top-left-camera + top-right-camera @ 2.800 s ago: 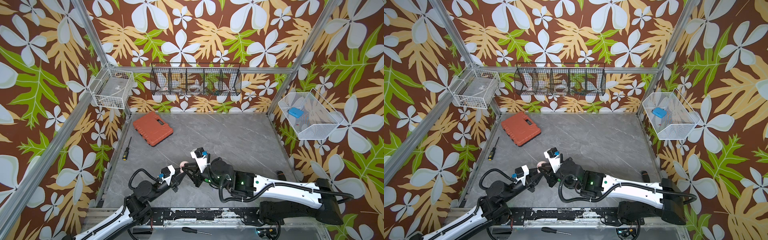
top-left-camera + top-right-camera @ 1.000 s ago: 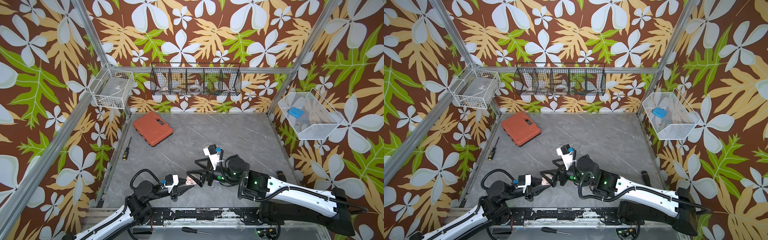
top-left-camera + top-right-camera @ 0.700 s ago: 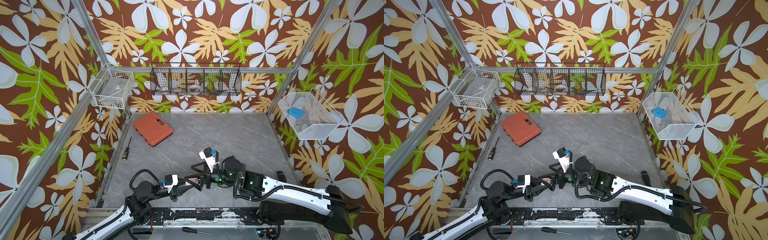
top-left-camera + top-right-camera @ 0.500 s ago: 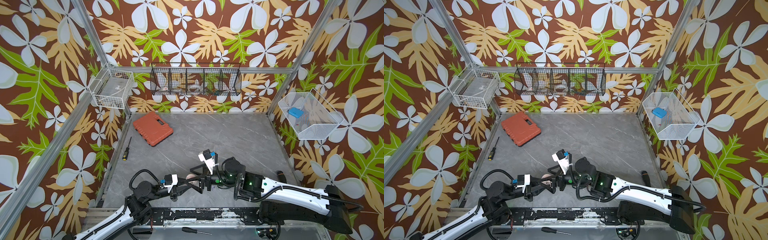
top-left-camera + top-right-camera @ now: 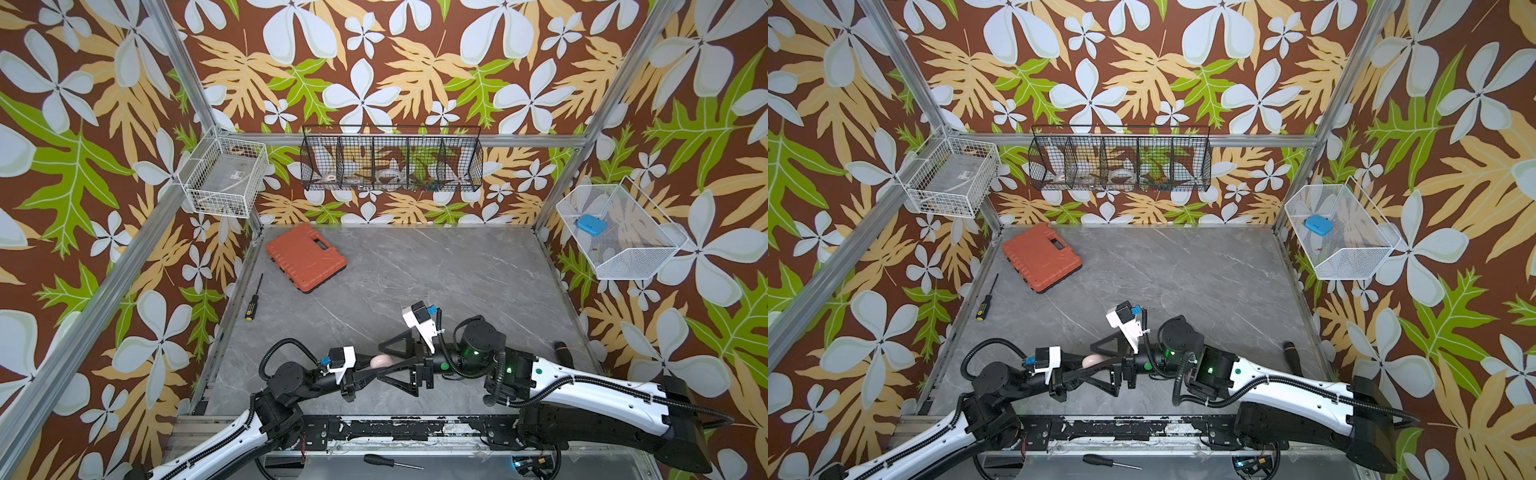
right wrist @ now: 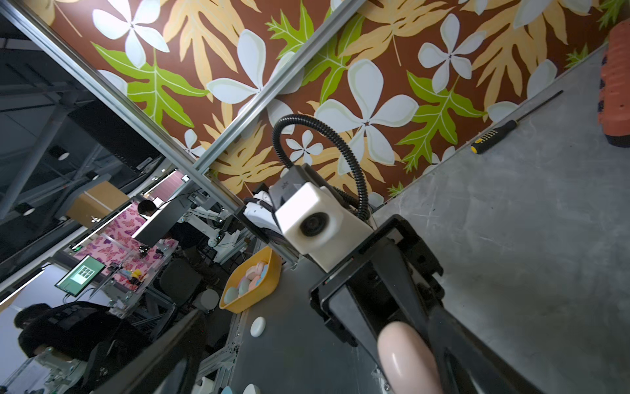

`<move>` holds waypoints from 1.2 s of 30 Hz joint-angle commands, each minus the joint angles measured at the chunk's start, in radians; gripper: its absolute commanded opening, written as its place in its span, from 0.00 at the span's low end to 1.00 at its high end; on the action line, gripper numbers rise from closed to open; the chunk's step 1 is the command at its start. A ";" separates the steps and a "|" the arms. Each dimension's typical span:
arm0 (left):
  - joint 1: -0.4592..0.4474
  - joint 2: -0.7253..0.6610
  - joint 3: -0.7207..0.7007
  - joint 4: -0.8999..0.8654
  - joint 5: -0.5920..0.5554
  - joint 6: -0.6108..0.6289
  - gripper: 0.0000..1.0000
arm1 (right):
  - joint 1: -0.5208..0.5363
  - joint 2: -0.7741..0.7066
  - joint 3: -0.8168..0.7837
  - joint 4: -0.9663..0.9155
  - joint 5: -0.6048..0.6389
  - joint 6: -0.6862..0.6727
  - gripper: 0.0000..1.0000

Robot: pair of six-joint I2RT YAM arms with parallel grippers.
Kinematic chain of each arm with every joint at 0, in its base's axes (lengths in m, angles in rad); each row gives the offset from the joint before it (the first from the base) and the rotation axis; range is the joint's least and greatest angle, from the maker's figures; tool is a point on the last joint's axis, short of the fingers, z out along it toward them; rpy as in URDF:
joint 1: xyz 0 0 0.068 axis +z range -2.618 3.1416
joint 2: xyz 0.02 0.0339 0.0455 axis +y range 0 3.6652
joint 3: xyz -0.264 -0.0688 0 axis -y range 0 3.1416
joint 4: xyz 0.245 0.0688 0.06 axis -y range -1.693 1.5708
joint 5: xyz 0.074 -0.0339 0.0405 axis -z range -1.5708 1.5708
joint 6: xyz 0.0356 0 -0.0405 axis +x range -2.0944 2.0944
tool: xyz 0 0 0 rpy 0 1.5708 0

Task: Insert wireless bluetooth earbuds into charging case
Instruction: Close the charging case, then place the charging case at the center of the table.

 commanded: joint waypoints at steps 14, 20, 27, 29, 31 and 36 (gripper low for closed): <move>0.001 0.056 0.063 -0.075 -0.224 -0.071 0.00 | -0.003 -0.328 0.182 -0.734 1.072 -0.083 0.99; 0.002 0.201 0.244 -0.275 -0.358 -0.226 0.00 | -0.061 -0.307 0.101 -0.849 1.149 -0.035 1.00; 0.002 0.288 0.303 -0.373 -0.530 -0.447 0.00 | -0.203 -0.301 0.008 -0.808 0.986 -0.061 1.00; 0.001 0.320 0.309 -0.394 -0.568 -0.476 0.00 | -0.237 -0.299 -0.014 -0.778 0.934 -0.064 0.99; 0.001 0.357 0.317 -0.414 -0.604 -0.498 0.00 | -0.258 -0.291 -0.031 -0.747 0.895 -0.068 1.00; 0.004 0.425 0.327 -0.414 -0.668 -0.522 0.00 | -0.263 -0.239 -0.040 -0.713 0.834 -0.070 1.00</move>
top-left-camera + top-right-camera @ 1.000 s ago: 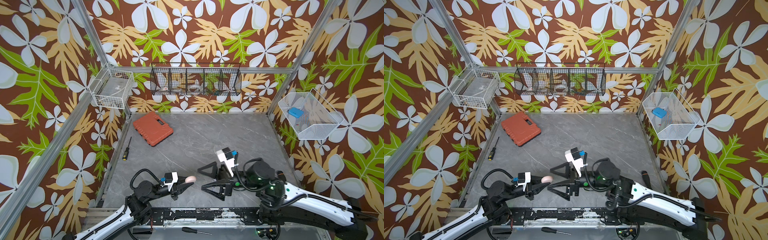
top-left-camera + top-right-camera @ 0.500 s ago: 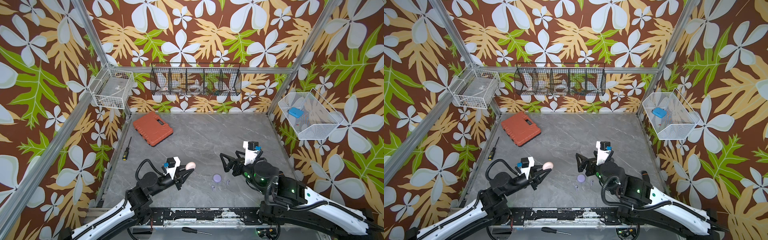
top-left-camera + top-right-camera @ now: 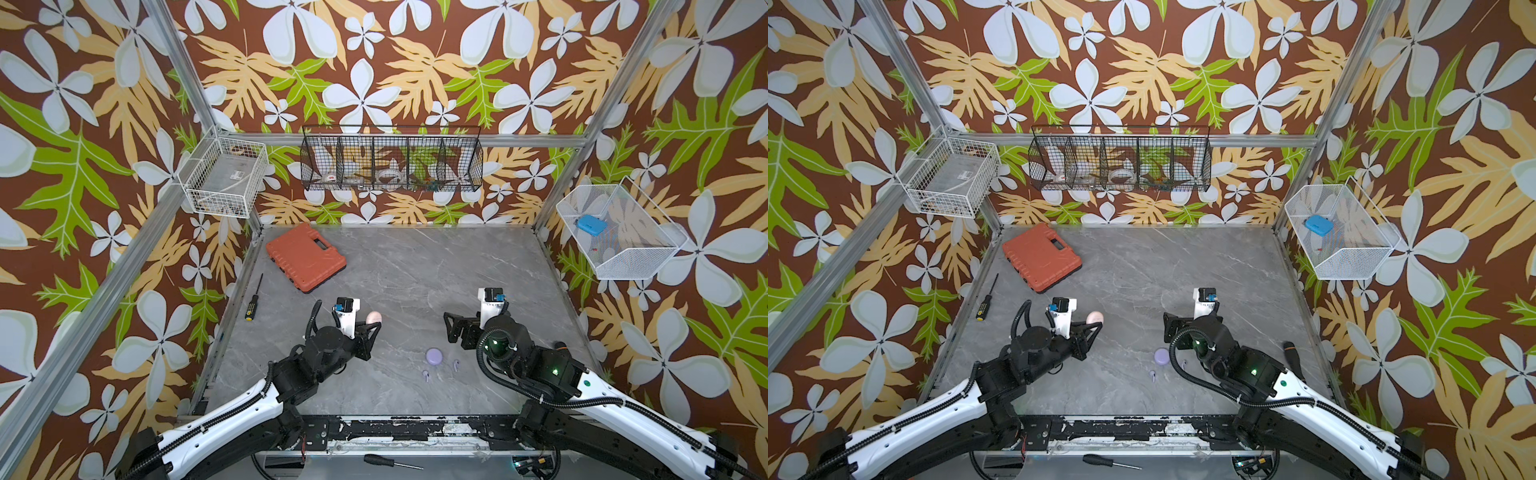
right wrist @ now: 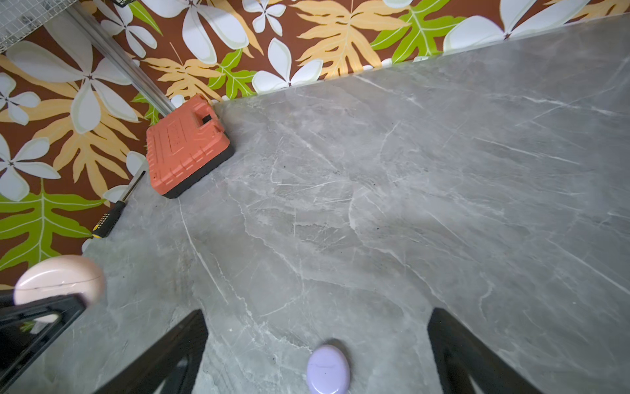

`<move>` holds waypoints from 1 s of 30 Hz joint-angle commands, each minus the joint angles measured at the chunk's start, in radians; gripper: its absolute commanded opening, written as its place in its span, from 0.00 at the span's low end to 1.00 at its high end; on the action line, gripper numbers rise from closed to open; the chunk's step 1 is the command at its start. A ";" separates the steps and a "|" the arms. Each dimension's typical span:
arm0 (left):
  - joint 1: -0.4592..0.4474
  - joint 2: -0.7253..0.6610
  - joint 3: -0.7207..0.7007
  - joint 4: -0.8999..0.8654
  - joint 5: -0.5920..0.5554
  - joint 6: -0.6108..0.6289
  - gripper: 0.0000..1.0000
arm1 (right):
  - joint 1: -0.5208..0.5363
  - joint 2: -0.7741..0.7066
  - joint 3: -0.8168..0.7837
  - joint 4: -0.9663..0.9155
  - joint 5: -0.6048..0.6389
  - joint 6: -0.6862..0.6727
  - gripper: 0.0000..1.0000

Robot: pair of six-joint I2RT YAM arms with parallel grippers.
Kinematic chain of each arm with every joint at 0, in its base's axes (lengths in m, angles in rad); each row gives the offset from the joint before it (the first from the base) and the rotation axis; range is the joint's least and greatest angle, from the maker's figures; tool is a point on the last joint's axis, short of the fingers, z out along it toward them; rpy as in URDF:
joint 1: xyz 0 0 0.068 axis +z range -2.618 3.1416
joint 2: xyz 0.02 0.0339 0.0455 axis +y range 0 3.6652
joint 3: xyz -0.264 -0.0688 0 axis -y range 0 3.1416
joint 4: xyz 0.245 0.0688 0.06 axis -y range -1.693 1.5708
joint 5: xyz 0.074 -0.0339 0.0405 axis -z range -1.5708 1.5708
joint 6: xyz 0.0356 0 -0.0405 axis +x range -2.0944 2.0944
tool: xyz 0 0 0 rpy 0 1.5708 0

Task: Insert wireless bluetooth earbuds into charging case
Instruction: Place the charging case at the center of the table.

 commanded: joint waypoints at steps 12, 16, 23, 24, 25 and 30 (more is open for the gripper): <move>0.095 0.200 -0.011 0.094 -0.010 -0.067 0.00 | -0.002 0.023 -0.066 0.112 -0.142 0.056 1.00; 0.116 0.281 0.005 0.089 0.009 -0.070 0.00 | -0.001 0.005 -0.092 0.120 -0.169 0.079 1.00; 0.146 0.388 0.048 0.077 0.051 -0.078 0.00 | -0.002 -0.046 -0.138 0.131 -0.191 0.098 1.00; 0.149 0.399 0.052 0.074 0.052 -0.079 0.00 | -0.002 -0.051 -0.142 0.133 -0.197 0.099 1.00; 0.153 0.413 0.056 0.071 0.059 -0.079 0.00 | -0.001 -0.054 -0.147 0.137 -0.204 0.100 1.00; 0.174 0.491 0.080 0.050 0.096 -0.081 0.00 | -0.002 -0.063 -0.167 0.141 -0.224 0.108 1.00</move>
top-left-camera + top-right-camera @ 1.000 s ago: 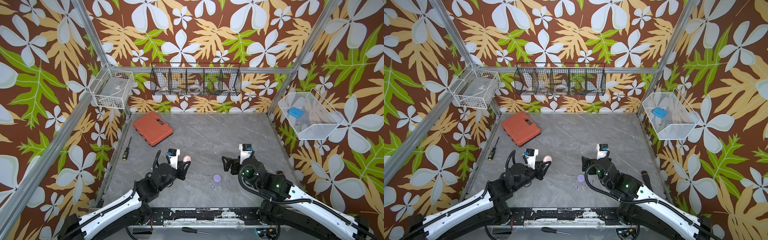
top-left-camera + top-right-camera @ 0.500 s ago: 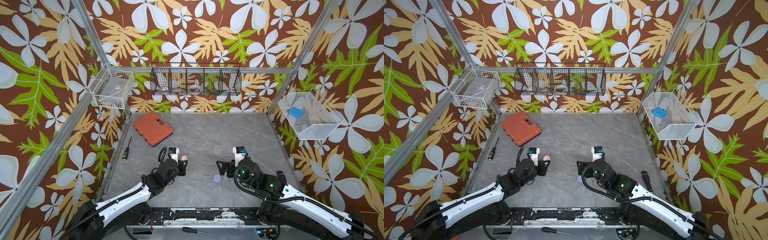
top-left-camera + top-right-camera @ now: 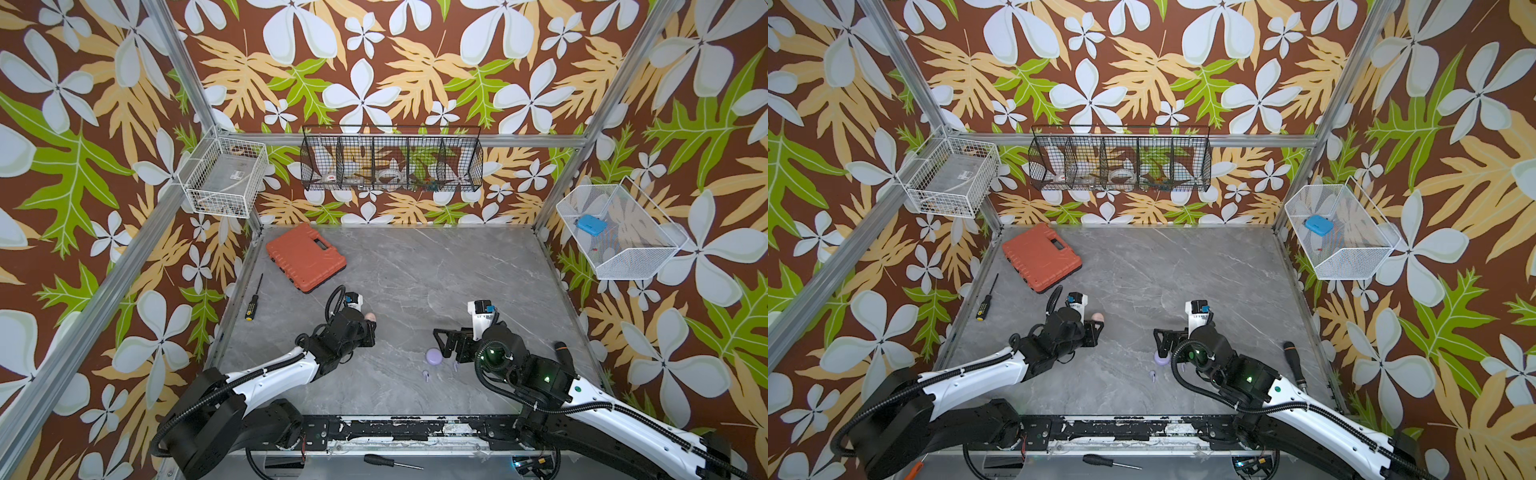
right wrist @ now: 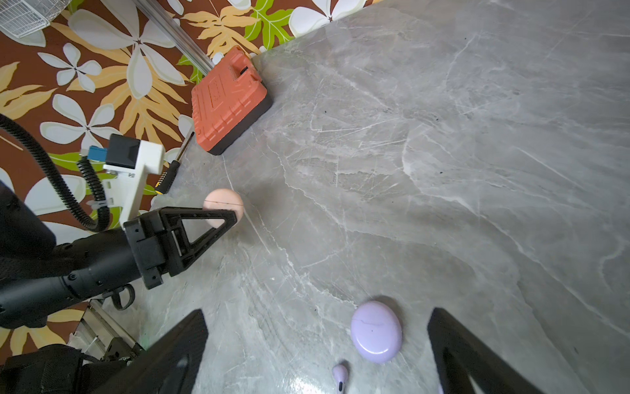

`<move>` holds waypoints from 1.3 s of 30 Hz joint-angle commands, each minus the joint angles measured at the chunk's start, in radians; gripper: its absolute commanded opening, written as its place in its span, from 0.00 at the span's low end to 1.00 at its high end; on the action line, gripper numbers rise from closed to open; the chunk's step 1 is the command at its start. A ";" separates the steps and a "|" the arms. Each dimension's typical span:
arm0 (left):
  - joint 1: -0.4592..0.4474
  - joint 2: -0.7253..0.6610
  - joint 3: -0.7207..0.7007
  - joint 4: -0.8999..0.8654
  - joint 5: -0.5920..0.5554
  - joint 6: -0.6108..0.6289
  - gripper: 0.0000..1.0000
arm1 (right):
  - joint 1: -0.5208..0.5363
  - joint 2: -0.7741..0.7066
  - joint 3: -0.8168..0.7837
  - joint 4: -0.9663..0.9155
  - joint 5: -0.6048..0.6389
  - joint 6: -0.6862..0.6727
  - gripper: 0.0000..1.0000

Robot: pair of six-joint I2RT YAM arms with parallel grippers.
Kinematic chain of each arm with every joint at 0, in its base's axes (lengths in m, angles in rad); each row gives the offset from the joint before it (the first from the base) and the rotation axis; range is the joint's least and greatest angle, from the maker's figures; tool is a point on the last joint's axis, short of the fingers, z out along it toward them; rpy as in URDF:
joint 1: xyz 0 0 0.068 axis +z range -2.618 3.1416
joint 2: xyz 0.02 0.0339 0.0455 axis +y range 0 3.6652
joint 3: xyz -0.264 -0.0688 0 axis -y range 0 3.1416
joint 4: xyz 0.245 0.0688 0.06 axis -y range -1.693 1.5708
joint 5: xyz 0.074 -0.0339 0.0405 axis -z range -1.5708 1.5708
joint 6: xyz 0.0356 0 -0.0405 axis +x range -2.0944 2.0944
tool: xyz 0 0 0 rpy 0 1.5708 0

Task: Insert wireless bluetooth earbuds into charging case
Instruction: Place the charging case at the center of the table.

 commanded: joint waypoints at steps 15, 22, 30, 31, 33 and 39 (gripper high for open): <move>0.022 0.227 0.096 -0.083 0.064 -0.036 0.00 | 0.000 -0.003 -0.026 0.047 -0.045 0.012 1.00; 0.021 0.257 0.104 -0.093 0.067 -0.047 0.03 | 0.000 0.014 -0.029 0.061 -0.056 0.013 1.00; 0.023 0.253 0.097 -0.103 0.076 -0.054 0.25 | 0.000 0.016 -0.023 0.058 -0.066 0.018 1.00; 0.022 0.251 0.095 -0.105 0.077 -0.053 0.27 | 0.000 0.014 -0.023 0.058 -0.068 0.019 1.00; 0.021 0.247 0.094 -0.109 0.078 -0.053 0.32 | 0.000 0.012 -0.021 0.057 -0.073 0.021 1.00; 0.021 0.236 0.090 -0.121 0.076 -0.051 0.36 | 0.001 0.006 -0.015 0.050 -0.080 0.025 1.00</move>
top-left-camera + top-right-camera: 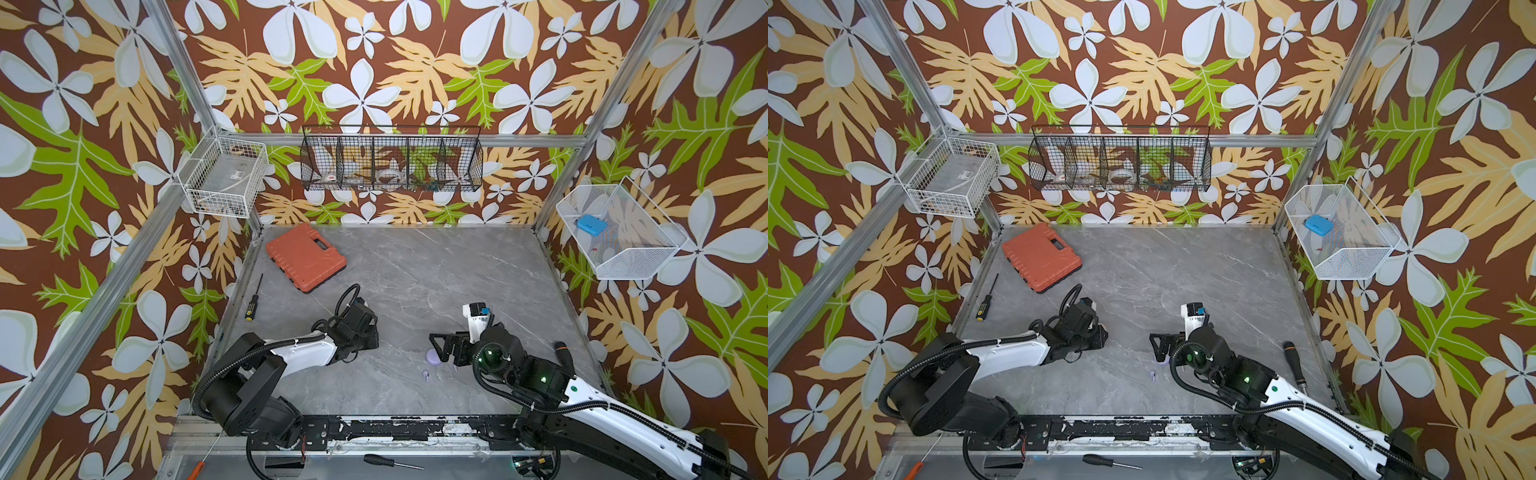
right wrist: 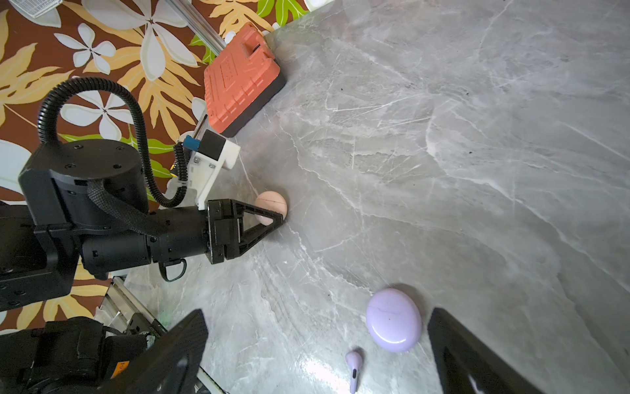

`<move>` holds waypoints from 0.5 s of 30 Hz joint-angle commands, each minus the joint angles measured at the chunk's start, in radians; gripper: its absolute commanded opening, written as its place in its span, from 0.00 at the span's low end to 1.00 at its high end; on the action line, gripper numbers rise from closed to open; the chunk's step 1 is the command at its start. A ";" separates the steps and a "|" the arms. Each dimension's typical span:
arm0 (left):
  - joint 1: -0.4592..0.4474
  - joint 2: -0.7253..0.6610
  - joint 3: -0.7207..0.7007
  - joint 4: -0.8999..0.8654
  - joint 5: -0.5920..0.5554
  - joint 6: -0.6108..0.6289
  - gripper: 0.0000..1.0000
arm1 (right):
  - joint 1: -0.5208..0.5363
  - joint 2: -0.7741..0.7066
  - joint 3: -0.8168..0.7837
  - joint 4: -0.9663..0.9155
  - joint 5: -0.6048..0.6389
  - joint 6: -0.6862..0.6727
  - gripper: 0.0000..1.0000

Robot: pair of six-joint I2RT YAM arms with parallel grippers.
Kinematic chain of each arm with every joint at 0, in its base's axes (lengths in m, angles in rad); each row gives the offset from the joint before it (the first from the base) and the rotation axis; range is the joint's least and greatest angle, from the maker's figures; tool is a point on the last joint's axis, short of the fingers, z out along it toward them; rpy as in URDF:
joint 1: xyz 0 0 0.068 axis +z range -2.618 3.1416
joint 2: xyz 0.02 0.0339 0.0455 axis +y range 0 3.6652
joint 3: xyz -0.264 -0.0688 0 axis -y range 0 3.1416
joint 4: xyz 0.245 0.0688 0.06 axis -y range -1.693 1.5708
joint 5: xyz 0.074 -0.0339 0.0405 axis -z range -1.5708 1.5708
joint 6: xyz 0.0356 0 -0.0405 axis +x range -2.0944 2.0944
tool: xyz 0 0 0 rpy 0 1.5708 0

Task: Insert wireless bluetooth earbuds into charging case
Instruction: Place the charging case at the center of the table.

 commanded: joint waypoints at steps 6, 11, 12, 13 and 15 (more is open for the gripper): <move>0.002 -0.013 -0.001 -0.038 -0.025 0.006 0.37 | 0.000 -0.017 0.006 0.011 -0.005 0.004 1.00; 0.002 -0.011 0.009 -0.055 -0.044 0.014 0.38 | 0.001 -0.025 -0.003 0.013 -0.011 0.010 1.00; 0.002 -0.014 0.011 -0.060 -0.048 0.015 0.39 | 0.001 -0.026 -0.004 0.012 -0.012 0.010 1.00; 0.002 -0.019 0.012 -0.065 -0.052 0.018 0.39 | 0.000 -0.028 -0.005 0.011 -0.013 0.010 1.00; 0.002 -0.026 0.018 -0.074 -0.061 0.021 0.40 | 0.000 -0.030 -0.009 0.008 -0.013 0.011 1.00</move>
